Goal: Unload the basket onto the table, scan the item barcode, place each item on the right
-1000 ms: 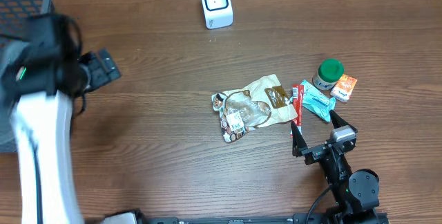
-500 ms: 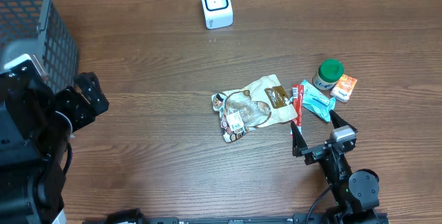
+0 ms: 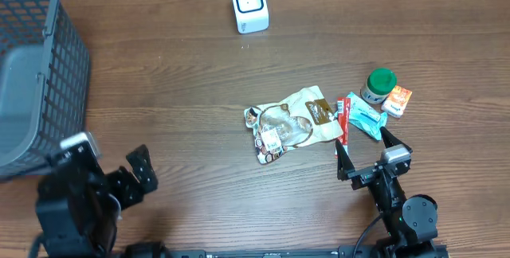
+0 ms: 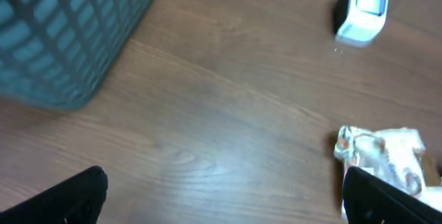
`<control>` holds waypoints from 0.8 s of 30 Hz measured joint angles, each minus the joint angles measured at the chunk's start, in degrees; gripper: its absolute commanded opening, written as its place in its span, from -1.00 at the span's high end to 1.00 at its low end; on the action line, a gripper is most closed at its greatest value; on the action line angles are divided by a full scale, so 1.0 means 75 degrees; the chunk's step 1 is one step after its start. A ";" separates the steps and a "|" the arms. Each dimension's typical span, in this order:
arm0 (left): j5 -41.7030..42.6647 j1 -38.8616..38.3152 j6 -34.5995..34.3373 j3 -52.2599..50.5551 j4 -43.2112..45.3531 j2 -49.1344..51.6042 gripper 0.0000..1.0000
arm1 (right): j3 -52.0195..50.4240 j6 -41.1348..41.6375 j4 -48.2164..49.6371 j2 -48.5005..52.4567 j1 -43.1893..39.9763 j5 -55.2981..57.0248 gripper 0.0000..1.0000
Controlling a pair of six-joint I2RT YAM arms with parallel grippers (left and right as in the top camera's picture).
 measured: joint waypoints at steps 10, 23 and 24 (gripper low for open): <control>0.0259 0.0000 0.0000 -0.3386 0.7746 -0.3722 -1.00 | 0.0000 -0.0003 -0.0003 0.0000 0.0000 0.0000 -1.00; 0.0612 -0.0026 -0.0434 -0.7137 1.1334 -0.4296 -1.00 | 0.0000 -0.0006 -0.0009 0.0000 0.0000 0.0000 -1.00; 0.0609 -0.0026 -0.0449 -0.7338 1.1325 -0.4296 -1.00 | 0.0000 -0.0003 -0.0006 0.0000 0.0000 0.0000 -1.00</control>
